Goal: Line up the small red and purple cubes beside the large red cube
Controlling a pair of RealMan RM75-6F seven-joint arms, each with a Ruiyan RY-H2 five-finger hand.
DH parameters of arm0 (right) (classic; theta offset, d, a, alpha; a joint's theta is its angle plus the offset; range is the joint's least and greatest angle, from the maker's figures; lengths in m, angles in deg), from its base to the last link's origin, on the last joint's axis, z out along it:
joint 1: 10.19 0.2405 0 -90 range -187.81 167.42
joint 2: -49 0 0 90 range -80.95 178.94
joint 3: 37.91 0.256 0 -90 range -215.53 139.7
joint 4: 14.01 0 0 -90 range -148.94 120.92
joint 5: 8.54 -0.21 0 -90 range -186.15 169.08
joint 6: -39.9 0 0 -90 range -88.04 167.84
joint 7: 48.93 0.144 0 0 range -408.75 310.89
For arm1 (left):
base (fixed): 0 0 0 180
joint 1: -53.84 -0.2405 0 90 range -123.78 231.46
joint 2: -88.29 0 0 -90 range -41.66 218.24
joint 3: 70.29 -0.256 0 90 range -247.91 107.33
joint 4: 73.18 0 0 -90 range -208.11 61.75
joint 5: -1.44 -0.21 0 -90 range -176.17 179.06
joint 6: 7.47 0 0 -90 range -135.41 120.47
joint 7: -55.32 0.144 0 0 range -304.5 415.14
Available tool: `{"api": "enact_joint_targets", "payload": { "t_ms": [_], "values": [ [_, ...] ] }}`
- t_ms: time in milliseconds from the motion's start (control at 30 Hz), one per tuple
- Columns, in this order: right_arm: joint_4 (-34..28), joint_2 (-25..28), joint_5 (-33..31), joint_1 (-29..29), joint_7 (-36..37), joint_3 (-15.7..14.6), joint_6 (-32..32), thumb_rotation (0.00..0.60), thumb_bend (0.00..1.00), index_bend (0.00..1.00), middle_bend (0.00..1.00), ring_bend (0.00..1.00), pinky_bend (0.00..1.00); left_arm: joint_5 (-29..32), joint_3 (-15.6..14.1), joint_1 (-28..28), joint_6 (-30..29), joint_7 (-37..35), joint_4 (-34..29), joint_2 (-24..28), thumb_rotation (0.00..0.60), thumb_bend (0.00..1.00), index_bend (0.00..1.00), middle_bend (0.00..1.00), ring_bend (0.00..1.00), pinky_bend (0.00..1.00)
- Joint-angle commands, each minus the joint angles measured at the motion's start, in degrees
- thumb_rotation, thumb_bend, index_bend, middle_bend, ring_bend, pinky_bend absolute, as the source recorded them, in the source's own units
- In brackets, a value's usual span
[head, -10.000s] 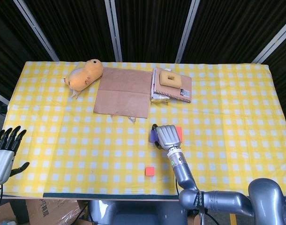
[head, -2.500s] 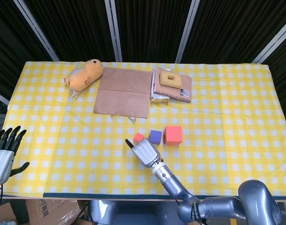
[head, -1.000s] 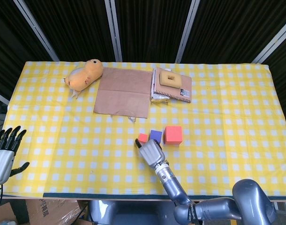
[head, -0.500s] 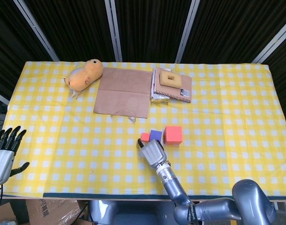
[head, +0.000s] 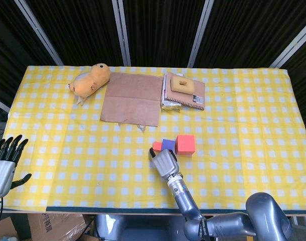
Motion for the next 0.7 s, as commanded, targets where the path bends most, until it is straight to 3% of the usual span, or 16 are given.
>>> {"api": "enact_joint_targets", "payload": {
  "t_ms": [33,700],
  "values": [
    [-0.03,-0.04,-0.50,-0.03,-0.59,0.02,-0.53,0.600,0.39,0.15,0.87,0.91,0.80,0.00,0.00,0.00,0.00,0.00,0.00,0.00,0.600,0.02,0.00,0.00,0.00,0.00],
    [-1.32,0.40,-3.21,-0.38,-2.71,0.28,-3.04,0.600,0.39,0.18,0.87,0.91,0.80,0.00,0.00,0.00,0.00,0.00,0.00,0.00,0.600,0.02,0.00,0.00,0.00,0.00]
  ]
}}
